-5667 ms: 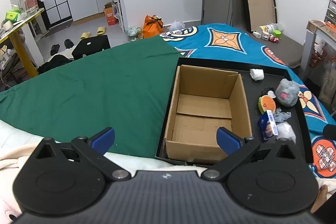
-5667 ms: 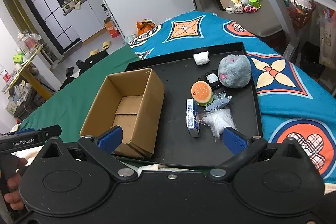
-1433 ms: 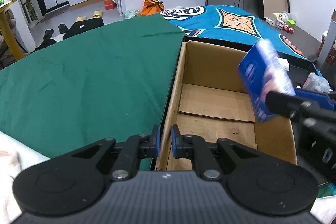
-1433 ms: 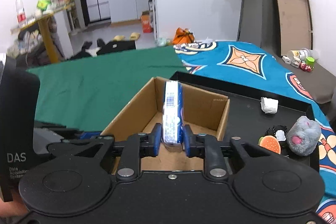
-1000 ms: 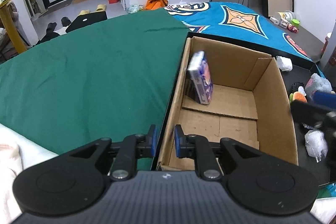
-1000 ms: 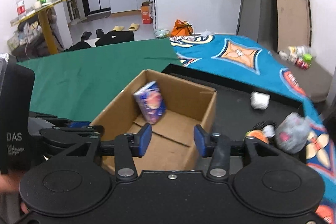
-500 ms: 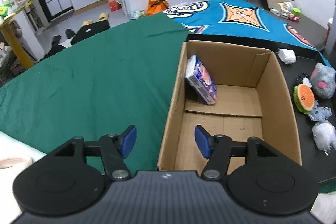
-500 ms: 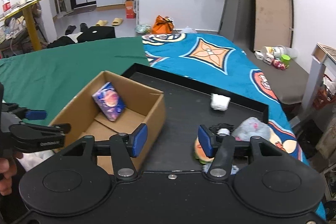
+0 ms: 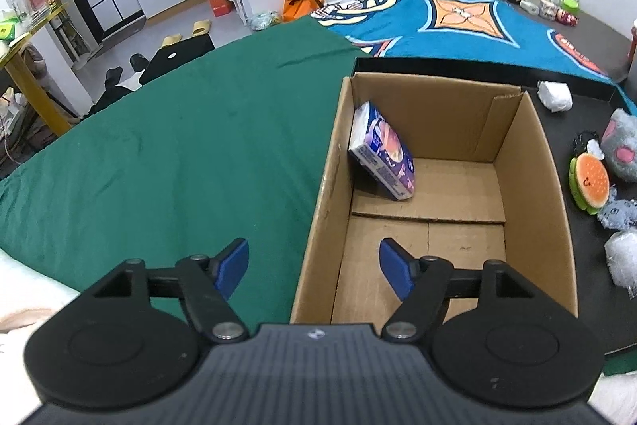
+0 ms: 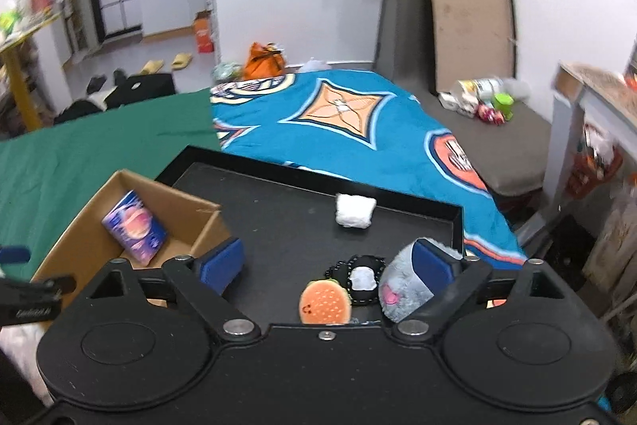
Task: Organize soft objects
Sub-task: 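Move the right gripper to the grey plush mouse and grasp it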
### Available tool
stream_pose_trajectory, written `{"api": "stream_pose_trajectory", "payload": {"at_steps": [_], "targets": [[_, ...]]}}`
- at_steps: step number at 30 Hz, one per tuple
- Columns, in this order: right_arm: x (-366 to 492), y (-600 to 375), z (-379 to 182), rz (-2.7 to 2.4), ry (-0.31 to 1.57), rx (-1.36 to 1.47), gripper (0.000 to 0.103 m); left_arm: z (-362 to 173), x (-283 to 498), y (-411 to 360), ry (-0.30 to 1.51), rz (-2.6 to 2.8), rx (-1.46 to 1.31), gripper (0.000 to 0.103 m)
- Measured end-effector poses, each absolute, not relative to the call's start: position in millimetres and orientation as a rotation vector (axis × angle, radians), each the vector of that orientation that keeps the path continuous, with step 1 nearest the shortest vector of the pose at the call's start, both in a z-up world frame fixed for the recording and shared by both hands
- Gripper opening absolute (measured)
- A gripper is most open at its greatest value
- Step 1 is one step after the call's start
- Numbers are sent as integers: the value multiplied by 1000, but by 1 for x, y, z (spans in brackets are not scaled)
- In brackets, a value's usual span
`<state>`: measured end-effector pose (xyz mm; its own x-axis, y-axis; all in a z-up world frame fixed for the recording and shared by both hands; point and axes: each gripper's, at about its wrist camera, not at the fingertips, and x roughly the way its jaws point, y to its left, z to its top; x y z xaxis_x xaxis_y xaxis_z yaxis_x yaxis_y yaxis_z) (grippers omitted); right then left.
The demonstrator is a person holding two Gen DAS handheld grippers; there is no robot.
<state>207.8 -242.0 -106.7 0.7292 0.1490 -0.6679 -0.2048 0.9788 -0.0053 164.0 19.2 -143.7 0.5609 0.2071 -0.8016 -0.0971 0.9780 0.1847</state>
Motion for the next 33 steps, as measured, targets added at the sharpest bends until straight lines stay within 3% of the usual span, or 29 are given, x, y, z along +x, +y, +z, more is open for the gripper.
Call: {"api": "stream_pose_trajectory", "payload": {"at_steps": [9, 33], "targets": [[221, -275, -127, 132, 741, 5, 101, -140, 176, 6, 957, 221, 160, 72], [266, -329, -193, 49, 801, 120, 101, -168, 220, -39, 1034, 360, 332, 73]]}}
